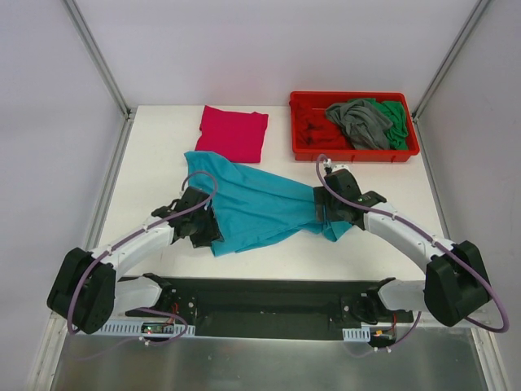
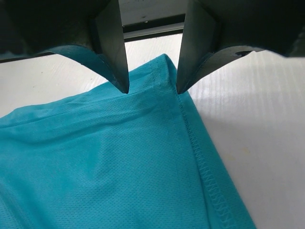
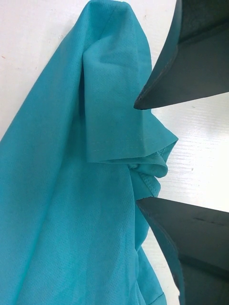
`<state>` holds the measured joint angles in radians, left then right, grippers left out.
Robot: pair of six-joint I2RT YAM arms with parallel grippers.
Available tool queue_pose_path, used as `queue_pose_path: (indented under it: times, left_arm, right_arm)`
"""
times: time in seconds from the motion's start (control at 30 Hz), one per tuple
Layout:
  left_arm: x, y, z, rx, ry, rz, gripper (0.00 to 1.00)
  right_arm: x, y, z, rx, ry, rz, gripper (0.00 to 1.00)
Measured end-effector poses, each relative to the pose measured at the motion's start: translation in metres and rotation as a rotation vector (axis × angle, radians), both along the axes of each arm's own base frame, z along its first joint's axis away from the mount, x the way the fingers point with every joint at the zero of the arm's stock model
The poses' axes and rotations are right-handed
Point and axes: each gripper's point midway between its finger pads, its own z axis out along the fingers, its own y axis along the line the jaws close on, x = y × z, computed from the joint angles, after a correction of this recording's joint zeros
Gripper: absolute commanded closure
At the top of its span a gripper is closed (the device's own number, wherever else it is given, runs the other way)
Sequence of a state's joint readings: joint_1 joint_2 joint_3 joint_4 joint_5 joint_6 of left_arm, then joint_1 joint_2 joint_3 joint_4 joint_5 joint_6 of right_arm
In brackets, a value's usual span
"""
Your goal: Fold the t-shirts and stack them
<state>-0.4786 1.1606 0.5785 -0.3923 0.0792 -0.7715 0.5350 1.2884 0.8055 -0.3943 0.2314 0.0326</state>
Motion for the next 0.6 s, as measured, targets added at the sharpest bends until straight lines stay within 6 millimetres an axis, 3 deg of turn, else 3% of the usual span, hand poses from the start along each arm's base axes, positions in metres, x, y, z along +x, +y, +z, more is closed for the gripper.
queue_pose_path:
  times: [0.53, 0.6]
  left_arm:
    - [-0.004, -0.007, -0.012, -0.026, 0.039, -0.016, 0.65]
    - [-0.004, -0.006, -0.014, -0.021, 0.048, -0.014, 0.82]
  right_arm:
    - [0.001, -0.010, 0.000, -0.049, -0.012, -0.017, 0.23]
    - [0.001, -0.010, 0.000, -0.052, -0.010, -0.017, 0.23]
